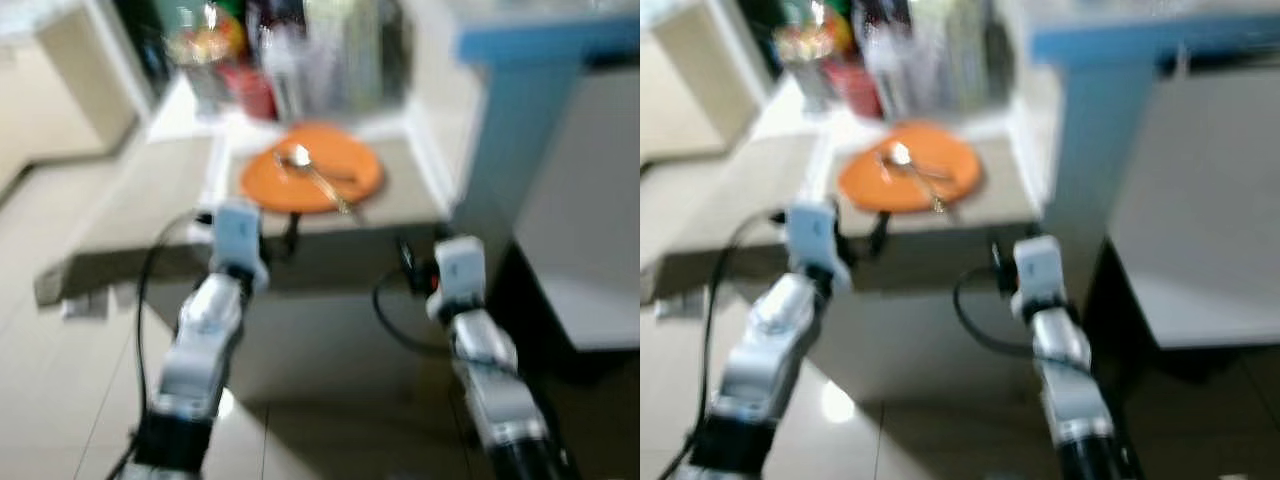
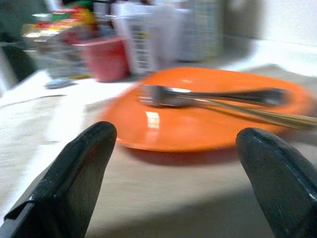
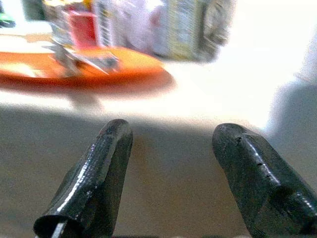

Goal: Setting the table

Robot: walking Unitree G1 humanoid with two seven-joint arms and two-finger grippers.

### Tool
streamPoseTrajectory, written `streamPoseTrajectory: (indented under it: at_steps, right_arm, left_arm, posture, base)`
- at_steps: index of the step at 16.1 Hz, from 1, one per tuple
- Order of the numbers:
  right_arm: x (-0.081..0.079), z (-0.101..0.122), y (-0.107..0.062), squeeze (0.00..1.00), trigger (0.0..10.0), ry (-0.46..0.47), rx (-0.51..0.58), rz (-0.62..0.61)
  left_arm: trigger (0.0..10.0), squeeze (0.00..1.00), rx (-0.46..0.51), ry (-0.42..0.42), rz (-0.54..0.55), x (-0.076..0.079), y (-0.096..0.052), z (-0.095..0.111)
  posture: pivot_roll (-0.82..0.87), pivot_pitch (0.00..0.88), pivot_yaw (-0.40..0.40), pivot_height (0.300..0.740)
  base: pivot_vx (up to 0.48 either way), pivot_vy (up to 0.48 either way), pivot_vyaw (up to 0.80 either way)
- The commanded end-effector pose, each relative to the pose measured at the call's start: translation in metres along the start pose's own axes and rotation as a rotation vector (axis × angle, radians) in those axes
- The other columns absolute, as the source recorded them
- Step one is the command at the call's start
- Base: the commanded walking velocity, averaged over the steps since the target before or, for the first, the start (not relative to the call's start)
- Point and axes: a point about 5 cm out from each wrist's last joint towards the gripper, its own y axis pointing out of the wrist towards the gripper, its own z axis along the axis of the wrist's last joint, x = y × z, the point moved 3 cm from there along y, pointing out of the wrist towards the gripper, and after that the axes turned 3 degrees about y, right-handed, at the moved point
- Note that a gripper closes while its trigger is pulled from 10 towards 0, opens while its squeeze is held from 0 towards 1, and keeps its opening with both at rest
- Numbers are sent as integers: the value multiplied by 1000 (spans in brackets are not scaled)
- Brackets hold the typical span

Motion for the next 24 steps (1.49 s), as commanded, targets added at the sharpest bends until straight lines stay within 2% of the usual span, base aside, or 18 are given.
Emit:
streamPoseTrajectory:
  at_steps: [1, 3, 7, 9, 12, 13, 14, 16, 18, 21, 22, 24]
  right_arm:
    - [-18, 6, 2, 1000, 10000, -2, 22, 58]
    - [-23, 13, 2, 1000, 10000, -2, 44, 68]
    - [-22, 18, 3, 1000, 10000, 4, 55, 68]
    - [-20, 25, 6, 1000, 10000, 18, 74, 67]
    - [-8, 30, 10, 1000, 10000, -26, 69, -6]
    - [-3, 37, 15, 796, 10000, -49, 81, -33]
    - [0, 44, 21, 0, 10000, -50, 89, -44]
    - [10, 58, 39, 0, 10000, -50, 94, -74]
    - [19, 71, 63, 0, 10000, -29, 86, -98]
    - [22, 86, 91, 0, 10000, -14, 70, -108]
    - [23, 92, 105, 0, 10000, -2, 52, -112]
    - [21, 101, 120, 0, 10000, 16, 33, -112]
  left_arm:
    - [10000, 0, -20, 24, 40, -13, -4, -5]
    - [10000, 0, -22, 31, 43, -13, -5, -7]
    - [10000, 0, -27, 35, 43, -14, -5, -8]
    - [10000, 0, -25, 39, 42, -14, -4, -7]
    - [10000, 0, -22, 41, 34, -13, -3, -6]
    - [10000, 0, -21, 45, 31, -12, -3, -5]
    - [10000, 0, -21, 48, 27, -12, -3, -5]
    - [10000, 0, -26, 54, 15, -10, -4, -6]
    - [10000, 0, -26, 57, 7, -9, -7, -5]
    - [10000, 0, -22, 66, -13, -4, -13, -1]
    - [10000, 0, -21, 75, -14, -7, -15, 1]
    - [10000, 0, -24, 92, -5, -12, -16, 3]
  posture:
    - [-178, 0, 121, 740]
    - [-179, 0, 121, 740]
    - [-181, 0, 121, 740]
    - [-183, 0, 120, 740]
    - [-183, 0, 120, 740]
    - [-184, 0, 122, 740]
    - [-184, 0, 126, 740]
    - [-179, 0, 131, 740]
    - [-163, 0, 134, 740]
    - [-101, 1, 128, 740]
    - [-73, 9, 124, 740]
    - [-45, 18, 117, 740]
  base:
    - [0, 0, 0]
    - [0, 0, 0]
    - [0, 0, 0]
    - [0, 0, 0]
    - [0, 0, 0]
    - [0, 0, 0]
    - [0, 0, 0]
    - [0, 0, 0]
    - [0, 0, 0]
    - [0, 0, 0]
    - [0, 0, 0]
    - [0, 0, 0]
